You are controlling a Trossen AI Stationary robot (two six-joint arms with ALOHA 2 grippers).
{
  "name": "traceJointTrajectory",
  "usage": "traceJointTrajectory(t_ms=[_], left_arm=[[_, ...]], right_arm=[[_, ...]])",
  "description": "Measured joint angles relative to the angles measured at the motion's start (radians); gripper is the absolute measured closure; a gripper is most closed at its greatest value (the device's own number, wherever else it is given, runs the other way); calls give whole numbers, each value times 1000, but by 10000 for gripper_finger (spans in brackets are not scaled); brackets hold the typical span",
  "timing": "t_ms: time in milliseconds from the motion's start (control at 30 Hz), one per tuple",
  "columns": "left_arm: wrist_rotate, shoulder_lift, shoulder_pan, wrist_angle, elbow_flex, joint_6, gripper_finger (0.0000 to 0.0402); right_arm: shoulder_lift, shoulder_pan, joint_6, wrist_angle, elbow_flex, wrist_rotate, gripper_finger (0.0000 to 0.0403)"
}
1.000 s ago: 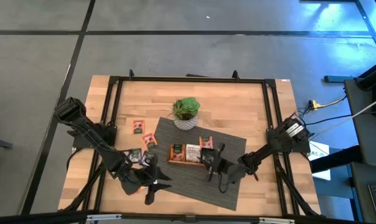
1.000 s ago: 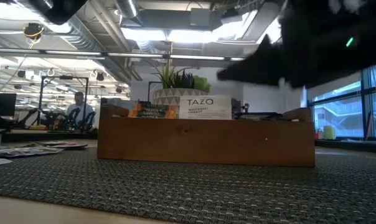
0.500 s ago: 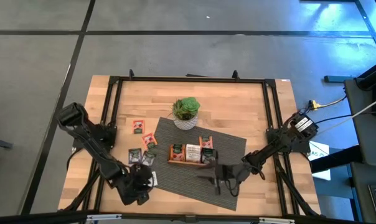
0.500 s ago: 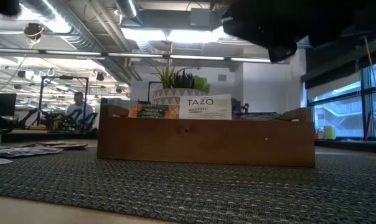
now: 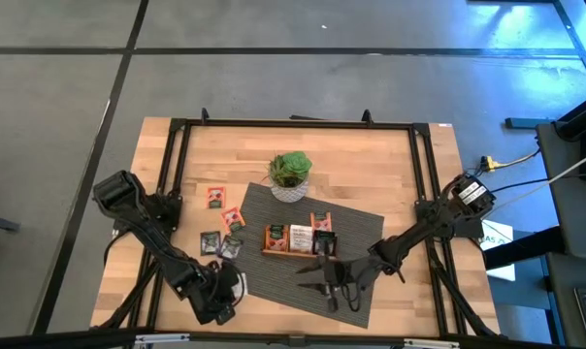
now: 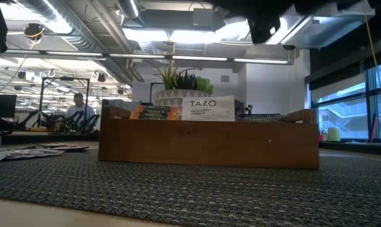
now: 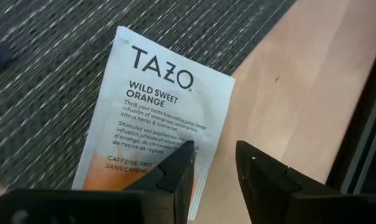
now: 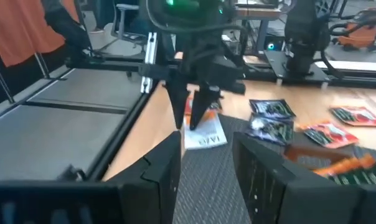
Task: Pick & Place Tea
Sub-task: Put the white tea bag into the middle of the wooden organizer
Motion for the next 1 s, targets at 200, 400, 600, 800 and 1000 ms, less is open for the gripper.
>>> traceJointTrajectory(t_ms=[200,400,600,800,1000], left_arm=[[-60,11,1,111,-3,103,287],[-84,74,3,214,-1,141,288],[-80,128,3,367,-1,222,288],[-80,129,0,385,-2,296,288],[-83,129,-1,388,-3,362,288]], right_arm=[[14,-21,112,-253,156,-23,257],[118,-29,185,-484,355,-24,257],[240,-59,205,-539,489,-102,257],[363,-94,289,-543,582,-236,257],[488,-118,288,-556,678,-253,257]])
